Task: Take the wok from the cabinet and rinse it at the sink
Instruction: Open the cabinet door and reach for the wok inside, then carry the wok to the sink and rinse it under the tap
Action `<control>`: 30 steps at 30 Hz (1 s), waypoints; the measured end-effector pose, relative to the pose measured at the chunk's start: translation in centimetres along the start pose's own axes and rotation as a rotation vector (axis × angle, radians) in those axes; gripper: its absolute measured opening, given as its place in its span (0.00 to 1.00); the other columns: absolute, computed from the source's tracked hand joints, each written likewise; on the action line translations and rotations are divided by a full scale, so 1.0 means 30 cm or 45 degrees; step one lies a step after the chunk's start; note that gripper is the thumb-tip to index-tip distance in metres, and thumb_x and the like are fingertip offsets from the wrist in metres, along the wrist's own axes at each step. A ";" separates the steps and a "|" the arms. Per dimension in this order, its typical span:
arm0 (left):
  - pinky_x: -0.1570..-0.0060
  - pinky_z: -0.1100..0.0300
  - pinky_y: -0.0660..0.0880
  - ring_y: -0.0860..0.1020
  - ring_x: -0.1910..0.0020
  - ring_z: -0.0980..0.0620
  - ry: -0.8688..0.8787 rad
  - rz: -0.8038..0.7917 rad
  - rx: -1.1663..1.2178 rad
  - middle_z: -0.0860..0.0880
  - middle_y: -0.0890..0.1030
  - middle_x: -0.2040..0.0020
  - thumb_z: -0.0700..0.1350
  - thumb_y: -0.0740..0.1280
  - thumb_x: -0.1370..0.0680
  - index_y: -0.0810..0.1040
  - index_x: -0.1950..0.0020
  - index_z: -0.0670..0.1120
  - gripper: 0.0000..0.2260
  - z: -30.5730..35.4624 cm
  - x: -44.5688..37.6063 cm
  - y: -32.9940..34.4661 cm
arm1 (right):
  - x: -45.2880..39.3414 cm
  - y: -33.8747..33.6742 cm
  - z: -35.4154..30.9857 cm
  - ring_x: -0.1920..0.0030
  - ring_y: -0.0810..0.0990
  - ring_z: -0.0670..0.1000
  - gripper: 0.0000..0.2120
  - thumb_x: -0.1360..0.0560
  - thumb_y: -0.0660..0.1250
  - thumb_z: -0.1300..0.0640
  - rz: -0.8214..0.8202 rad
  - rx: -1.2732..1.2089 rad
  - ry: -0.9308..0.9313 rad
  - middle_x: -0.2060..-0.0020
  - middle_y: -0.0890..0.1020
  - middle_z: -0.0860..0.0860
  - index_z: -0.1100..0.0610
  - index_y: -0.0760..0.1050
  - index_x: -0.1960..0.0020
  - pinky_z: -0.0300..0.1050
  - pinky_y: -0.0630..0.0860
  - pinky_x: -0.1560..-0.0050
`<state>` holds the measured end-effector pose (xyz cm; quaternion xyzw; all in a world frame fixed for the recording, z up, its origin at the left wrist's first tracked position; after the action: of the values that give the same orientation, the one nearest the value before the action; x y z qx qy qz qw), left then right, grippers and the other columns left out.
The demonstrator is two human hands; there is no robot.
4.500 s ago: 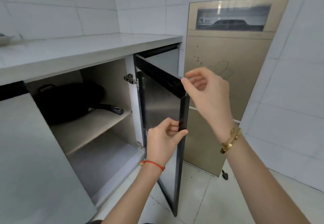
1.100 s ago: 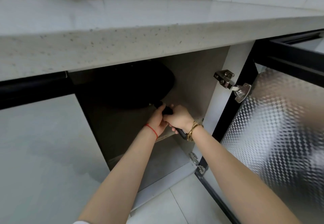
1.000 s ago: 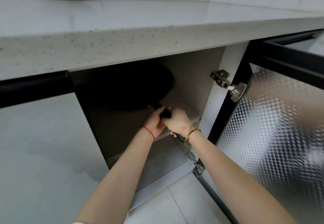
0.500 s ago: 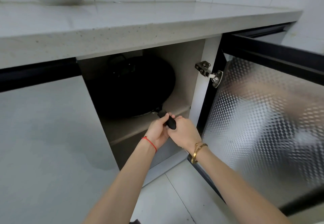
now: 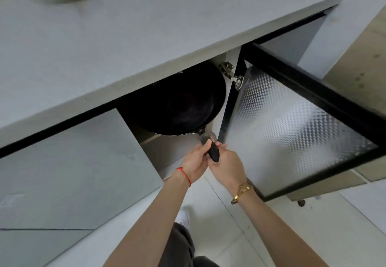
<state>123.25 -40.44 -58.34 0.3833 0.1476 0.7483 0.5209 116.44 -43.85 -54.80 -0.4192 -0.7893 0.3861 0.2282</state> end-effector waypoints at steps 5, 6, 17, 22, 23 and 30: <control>0.32 0.54 0.72 0.78 0.37 0.46 -0.128 0.000 0.031 0.39 0.79 0.38 0.46 0.57 0.16 0.75 0.41 0.37 0.14 -0.090 0.171 0.110 | 0.202 -0.140 -0.015 0.59 0.82 0.56 0.13 0.23 0.62 0.47 -0.082 0.030 0.107 0.60 0.83 0.53 0.56 0.78 0.47 0.46 0.76 0.62; 0.32 0.54 0.72 0.78 0.38 0.46 -0.157 0.002 0.022 0.38 0.79 0.38 0.46 0.56 0.16 0.75 0.40 0.37 0.15 -0.106 0.212 0.140 | 0.246 -0.171 -0.020 0.59 0.82 0.55 0.13 0.23 0.63 0.47 -0.094 0.023 0.122 0.60 0.83 0.53 0.56 0.78 0.47 0.46 0.76 0.62; 0.35 0.58 0.72 0.79 0.42 0.49 -0.404 -0.002 -0.020 0.43 0.81 0.44 0.47 0.50 0.15 0.79 0.46 0.38 0.20 -0.203 0.707 0.515 | 0.725 -0.537 -0.082 0.68 0.77 0.50 0.13 0.22 0.62 0.47 -0.186 -0.026 0.371 0.68 0.78 0.49 0.56 0.78 0.51 0.40 0.69 0.71; 0.34 0.55 0.71 0.79 0.43 0.48 -0.458 0.048 0.024 0.41 0.81 0.44 0.45 0.51 0.15 0.77 0.45 0.37 0.18 -0.212 0.877 0.635 | 0.884 -0.690 -0.150 0.69 0.76 0.50 0.11 0.22 0.64 0.49 -0.181 -0.081 0.390 0.68 0.78 0.49 0.56 0.77 0.51 0.37 0.68 0.72; 0.33 0.54 0.70 0.79 0.44 0.48 -0.467 0.055 0.022 0.41 0.81 0.44 0.45 0.51 0.15 0.77 0.45 0.36 0.18 -0.211 0.906 0.654 | 0.910 -0.711 -0.161 0.68 0.77 0.50 0.11 0.22 0.64 0.49 -0.182 -0.090 0.399 0.67 0.79 0.49 0.56 0.77 0.51 0.38 0.69 0.72; 0.33 0.54 0.71 0.78 0.41 0.46 -0.518 0.091 -0.067 0.40 0.80 0.43 0.45 0.52 0.15 0.75 0.39 0.34 0.18 -0.186 1.086 0.723 | 1.061 -0.820 -0.254 0.68 0.78 0.49 0.11 0.23 0.65 0.49 -0.174 -0.139 0.466 0.68 0.78 0.48 0.57 0.78 0.51 0.36 0.72 0.70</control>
<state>99.42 -19.33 -34.92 0.5178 0.0062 0.6771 0.5229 92.38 -22.61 -29.38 -0.4396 -0.7812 0.2436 0.3704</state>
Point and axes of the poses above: each hand's wrist, its own x-axis away from the middle knuckle, its own y-axis out of the palm, z = x × y, the point moved 9 cm from there along -x, towards the middle knuckle
